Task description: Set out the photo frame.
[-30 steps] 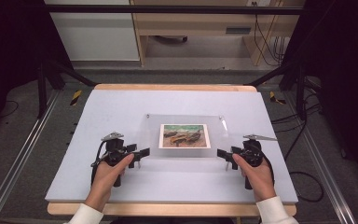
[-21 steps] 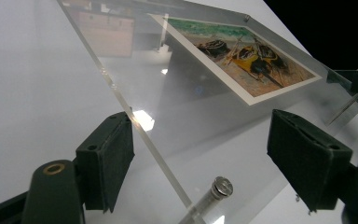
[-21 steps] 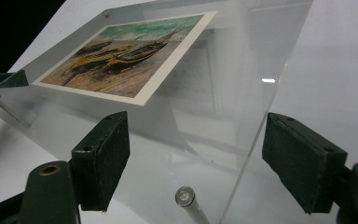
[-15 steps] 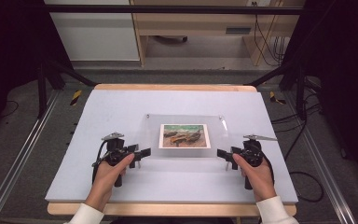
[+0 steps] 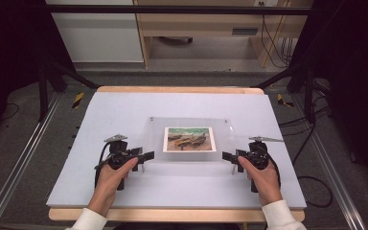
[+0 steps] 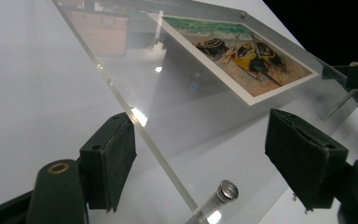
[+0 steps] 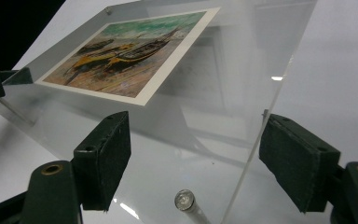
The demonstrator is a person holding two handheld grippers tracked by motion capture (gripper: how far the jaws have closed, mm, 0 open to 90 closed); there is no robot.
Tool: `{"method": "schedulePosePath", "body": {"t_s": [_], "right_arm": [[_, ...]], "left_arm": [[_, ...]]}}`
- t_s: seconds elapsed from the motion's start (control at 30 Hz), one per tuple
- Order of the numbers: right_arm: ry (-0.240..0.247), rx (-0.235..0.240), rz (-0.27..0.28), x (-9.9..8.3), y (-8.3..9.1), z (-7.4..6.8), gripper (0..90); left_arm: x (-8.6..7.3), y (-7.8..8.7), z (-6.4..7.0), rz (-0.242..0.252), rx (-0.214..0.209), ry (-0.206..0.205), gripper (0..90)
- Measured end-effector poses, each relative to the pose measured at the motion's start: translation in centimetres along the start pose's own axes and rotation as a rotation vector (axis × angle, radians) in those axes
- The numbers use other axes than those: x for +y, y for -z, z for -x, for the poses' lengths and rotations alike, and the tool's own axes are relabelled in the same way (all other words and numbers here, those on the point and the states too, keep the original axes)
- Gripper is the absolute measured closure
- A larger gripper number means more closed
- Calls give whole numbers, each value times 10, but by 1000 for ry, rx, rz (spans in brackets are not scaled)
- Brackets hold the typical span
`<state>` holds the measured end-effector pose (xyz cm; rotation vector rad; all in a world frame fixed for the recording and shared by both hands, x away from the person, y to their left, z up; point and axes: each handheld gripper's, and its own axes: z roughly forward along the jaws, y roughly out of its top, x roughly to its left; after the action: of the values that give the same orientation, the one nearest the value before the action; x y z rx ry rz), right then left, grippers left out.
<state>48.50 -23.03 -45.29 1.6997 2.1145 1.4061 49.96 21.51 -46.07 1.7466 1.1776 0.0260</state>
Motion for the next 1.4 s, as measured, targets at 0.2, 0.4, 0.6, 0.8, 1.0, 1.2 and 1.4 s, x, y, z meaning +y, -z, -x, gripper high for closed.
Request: {"method": "schedulePosePath", "body": {"t_s": [0.2,0.4,0.6,0.8,1.0,1.2,1.4], "right_arm": [[29,-14,36,8,-6,-1,281],[94,-40,66,13,-11,-3,301],[114,-42,69,12,-8,-5,304],[158,-49,73,8,-3,-9,326],[184,-55,78,1,5,-11,356],[226,-75,81,-4,11,-15,384],[254,-90,83,-9,15,-19,409]], "left_arm": [[6,0,-2,21,33,-30,256],[10,-1,-2,65,75,-91,290],[9,2,0,66,78,-105,301],[6,8,4,74,91,-122,344],[1,13,9,79,94,-133,388],[-2,18,12,83,104,-146,430],[-7,23,14,93,110,-148,468]]}}
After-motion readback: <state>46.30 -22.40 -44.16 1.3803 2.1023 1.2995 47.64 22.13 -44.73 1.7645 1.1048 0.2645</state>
